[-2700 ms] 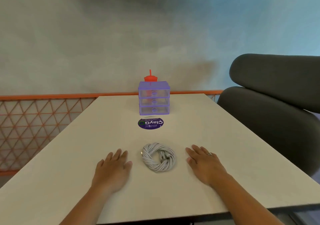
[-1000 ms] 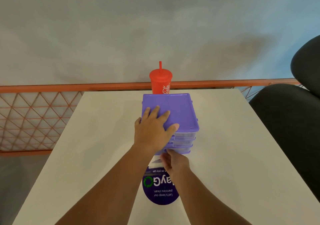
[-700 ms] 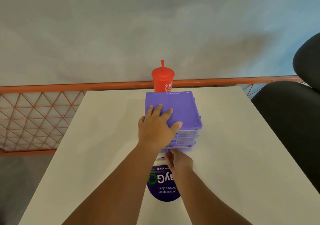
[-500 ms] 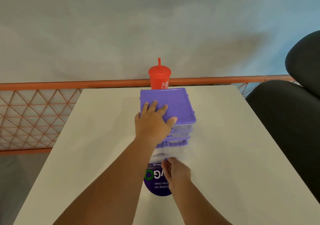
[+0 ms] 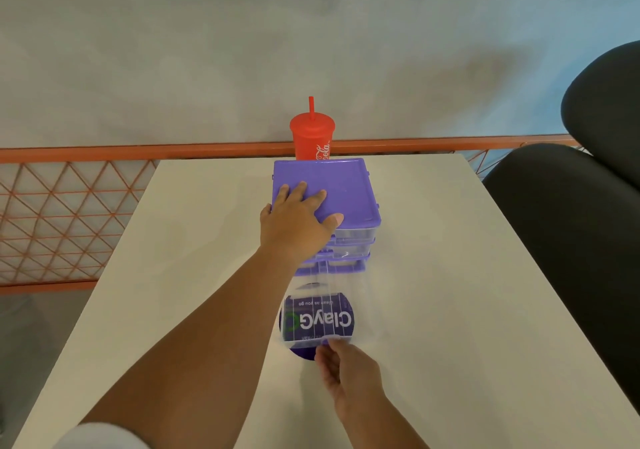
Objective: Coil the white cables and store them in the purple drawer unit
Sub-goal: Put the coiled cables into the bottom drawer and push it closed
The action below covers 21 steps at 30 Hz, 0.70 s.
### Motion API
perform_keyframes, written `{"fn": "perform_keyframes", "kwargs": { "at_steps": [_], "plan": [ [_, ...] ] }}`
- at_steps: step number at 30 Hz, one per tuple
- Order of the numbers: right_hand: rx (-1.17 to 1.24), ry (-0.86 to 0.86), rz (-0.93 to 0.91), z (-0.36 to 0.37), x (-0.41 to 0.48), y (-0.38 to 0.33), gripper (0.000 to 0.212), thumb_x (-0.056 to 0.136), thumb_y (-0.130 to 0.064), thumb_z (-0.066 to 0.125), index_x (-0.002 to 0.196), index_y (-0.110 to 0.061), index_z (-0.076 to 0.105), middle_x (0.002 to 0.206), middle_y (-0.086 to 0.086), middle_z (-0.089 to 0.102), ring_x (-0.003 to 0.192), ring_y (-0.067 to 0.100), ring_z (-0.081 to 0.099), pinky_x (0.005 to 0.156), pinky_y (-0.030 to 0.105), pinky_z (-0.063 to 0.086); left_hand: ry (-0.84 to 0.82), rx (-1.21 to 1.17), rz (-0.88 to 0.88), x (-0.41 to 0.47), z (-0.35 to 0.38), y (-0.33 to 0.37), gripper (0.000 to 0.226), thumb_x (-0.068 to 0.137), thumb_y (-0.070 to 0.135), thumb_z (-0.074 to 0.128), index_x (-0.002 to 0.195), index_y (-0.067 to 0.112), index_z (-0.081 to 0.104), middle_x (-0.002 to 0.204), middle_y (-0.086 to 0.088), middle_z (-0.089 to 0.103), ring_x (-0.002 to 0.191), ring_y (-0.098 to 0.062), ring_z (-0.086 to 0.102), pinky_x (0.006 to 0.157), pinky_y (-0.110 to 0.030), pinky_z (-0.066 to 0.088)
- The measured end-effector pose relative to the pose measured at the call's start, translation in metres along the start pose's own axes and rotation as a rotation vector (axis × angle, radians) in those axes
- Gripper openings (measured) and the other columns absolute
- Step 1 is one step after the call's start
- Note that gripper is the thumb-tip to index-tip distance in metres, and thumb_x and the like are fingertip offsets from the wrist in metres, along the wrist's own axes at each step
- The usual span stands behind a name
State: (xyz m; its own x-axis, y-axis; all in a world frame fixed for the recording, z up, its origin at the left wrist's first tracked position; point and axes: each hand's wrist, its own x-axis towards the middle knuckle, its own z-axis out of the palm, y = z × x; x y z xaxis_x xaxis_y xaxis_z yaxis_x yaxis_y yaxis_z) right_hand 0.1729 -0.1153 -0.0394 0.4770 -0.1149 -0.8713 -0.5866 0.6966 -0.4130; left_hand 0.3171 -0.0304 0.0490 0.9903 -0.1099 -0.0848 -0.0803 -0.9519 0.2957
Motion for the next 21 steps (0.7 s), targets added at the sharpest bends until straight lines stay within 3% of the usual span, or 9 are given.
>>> {"fn": "perform_keyframes", "kwargs": {
  "at_steps": [2, 9, 21],
  "plan": [
    [-0.014, -0.016, 0.003, -0.003, -0.002, -0.001, 0.008, 0.082, -0.002, 0.065, 0.087, -0.001, 0.059, 0.089, 0.020, 0.067, 0.083, 0.028, 0.065, 0.072, 0.035, 0.055, -0.004, 0.002, 0.000, -0.001, 0.000, 0.000, 0.062, 0.090, 0.061, 0.032, 0.145, 0.035, 0.022, 0.158, 0.005, 0.008, 0.145, -0.021, -0.001, 0.116, -0.045, 0.012],
    [-0.096, -0.113, 0.028, -0.009, -0.002, -0.004, 0.015, 0.083, 0.001, 0.063, 0.097, 0.004, 0.061, 0.083, 0.019, 0.066, 0.072, 0.023, 0.063, 0.053, 0.025, 0.057, -0.034, 0.039, 0.017, -0.002, -0.003, 0.000, 0.062, 0.091, 0.060, 0.030, 0.146, 0.034, 0.019, 0.158, 0.003, 0.006, 0.145, -0.022, -0.002, 0.114, -0.049, 0.010],
    [-0.239, -0.037, 0.016, -0.010, 0.000, -0.001, 0.011, 0.080, 0.001, 0.066, 0.087, -0.002, 0.057, 0.083, 0.017, 0.063, 0.074, 0.022, 0.060, 0.066, 0.031, 0.055, -0.050, 0.055, 0.022, -0.012, -0.004, -0.002, 0.062, 0.092, 0.059, 0.028, 0.147, 0.032, 0.017, 0.158, 0.003, 0.005, 0.145, -0.024, -0.003, 0.114, -0.050, 0.011]
  ]
}}
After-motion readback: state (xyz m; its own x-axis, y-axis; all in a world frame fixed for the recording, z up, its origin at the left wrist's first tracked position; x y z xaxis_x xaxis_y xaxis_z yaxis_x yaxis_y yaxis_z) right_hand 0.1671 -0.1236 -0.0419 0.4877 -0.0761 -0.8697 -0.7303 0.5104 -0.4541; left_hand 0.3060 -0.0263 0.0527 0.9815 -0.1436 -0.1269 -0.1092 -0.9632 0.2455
